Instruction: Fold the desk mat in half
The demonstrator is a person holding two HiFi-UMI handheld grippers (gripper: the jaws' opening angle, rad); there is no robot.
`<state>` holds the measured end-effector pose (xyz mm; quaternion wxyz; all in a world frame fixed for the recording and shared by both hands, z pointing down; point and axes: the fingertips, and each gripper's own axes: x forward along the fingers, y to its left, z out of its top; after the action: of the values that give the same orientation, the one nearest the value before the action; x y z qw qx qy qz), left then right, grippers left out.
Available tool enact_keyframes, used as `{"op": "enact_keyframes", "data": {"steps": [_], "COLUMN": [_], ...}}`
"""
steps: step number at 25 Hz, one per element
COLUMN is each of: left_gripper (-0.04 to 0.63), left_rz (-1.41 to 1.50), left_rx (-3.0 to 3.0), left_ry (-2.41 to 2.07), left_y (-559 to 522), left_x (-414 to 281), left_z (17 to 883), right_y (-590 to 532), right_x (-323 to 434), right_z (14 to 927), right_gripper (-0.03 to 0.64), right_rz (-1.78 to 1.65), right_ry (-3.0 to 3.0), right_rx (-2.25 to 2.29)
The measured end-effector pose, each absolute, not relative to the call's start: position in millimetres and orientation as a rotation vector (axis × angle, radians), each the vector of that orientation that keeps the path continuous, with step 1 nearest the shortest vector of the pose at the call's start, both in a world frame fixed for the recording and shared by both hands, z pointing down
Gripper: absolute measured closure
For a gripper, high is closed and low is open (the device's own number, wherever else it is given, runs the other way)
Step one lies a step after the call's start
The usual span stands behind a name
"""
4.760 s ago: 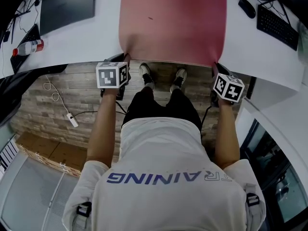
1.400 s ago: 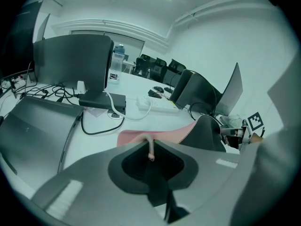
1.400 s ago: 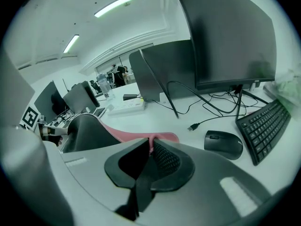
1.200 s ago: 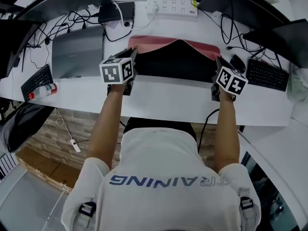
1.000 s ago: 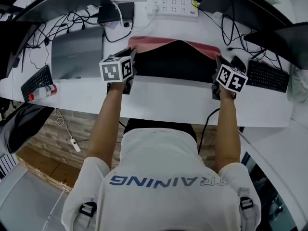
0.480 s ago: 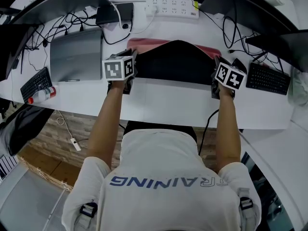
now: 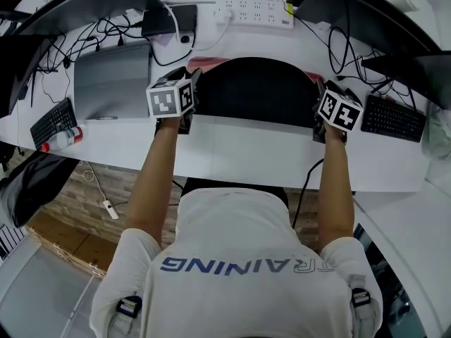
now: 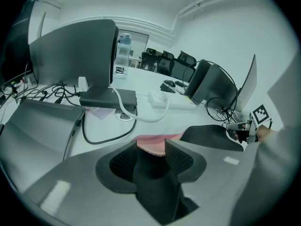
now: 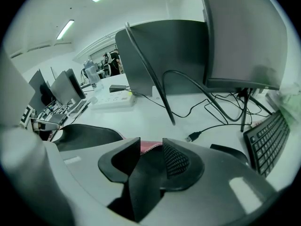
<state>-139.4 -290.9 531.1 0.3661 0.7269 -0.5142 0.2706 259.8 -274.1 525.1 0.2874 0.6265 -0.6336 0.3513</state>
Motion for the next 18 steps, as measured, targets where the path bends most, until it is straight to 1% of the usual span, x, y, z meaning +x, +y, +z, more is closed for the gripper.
{"op": "enact_keyframes", "data": {"steps": [9,14,18], "left_gripper": [0.391,0.364,0.339], "left_rz": [0.712,0.714,0.713], "left_rx": [1.893,1.904,1.907], "left_ry": [-1.330,-1.330,-1.341], "left_y": [-293.9,-295.7,-296.2], "left_x": [-137.7,-137.0,-138.4], "left_z": [528.3,525.9,522.9], "right_y": [-275.8,-275.3,-275.3], "right_x": [259.1,257.0,260.0], "right_z": [520.9,522.2,516.6], "right_gripper": [0.433,0.429,0.403], "right_rz": [0.889,0.913,0.899], "right_ry": [-1.709,-1.728,-1.728], "right_rx": [1.682,1.681,1.698]}}
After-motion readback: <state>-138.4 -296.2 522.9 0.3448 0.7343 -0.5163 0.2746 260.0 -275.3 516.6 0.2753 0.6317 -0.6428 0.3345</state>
